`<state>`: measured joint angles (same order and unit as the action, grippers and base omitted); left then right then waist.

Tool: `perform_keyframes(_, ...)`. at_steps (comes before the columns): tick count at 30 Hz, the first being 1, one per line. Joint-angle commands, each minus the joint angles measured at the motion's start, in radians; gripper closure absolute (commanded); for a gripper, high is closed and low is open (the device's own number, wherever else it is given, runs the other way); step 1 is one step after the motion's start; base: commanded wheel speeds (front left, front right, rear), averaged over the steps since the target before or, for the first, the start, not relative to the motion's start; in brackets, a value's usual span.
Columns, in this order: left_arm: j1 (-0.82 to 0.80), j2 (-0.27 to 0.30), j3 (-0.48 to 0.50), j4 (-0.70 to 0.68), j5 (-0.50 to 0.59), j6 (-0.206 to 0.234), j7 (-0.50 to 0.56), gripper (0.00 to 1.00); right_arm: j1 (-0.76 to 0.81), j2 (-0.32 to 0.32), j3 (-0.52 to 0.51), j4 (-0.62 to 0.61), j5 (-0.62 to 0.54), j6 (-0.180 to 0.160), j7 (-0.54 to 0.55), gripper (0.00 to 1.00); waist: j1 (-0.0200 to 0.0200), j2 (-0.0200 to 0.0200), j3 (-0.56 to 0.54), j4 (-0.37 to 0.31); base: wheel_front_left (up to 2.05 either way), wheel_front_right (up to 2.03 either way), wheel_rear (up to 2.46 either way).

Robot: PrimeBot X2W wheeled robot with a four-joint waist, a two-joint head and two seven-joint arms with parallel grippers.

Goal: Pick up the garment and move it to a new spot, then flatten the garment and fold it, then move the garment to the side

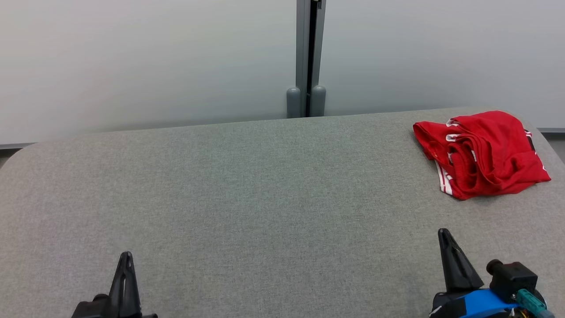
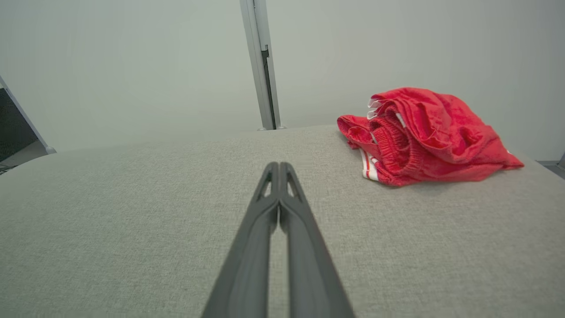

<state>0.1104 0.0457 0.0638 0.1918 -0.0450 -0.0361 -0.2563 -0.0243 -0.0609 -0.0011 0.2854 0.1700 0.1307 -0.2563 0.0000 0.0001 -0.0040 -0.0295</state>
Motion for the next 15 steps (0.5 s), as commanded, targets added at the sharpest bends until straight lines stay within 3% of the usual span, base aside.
perform_keyframes(1,-0.017,0.001,0.01,0.003,-0.035,-0.002,0.015,1.0,-0.008,0.0,-0.006,-0.004,0.035,0.0,0.011,1.0,0.0,-0.0001,0.0,0.0,0.0,0.0,0.0)
perform_keyframes(15,-0.054,0.003,0.014,0.008,-0.325,-0.02,0.08,1.0,-0.023,0.002,-0.026,-0.015,0.299,0.0,0.078,1.0,0.0,-0.0001,0.001,0.004,0.0,0.0,0.0)
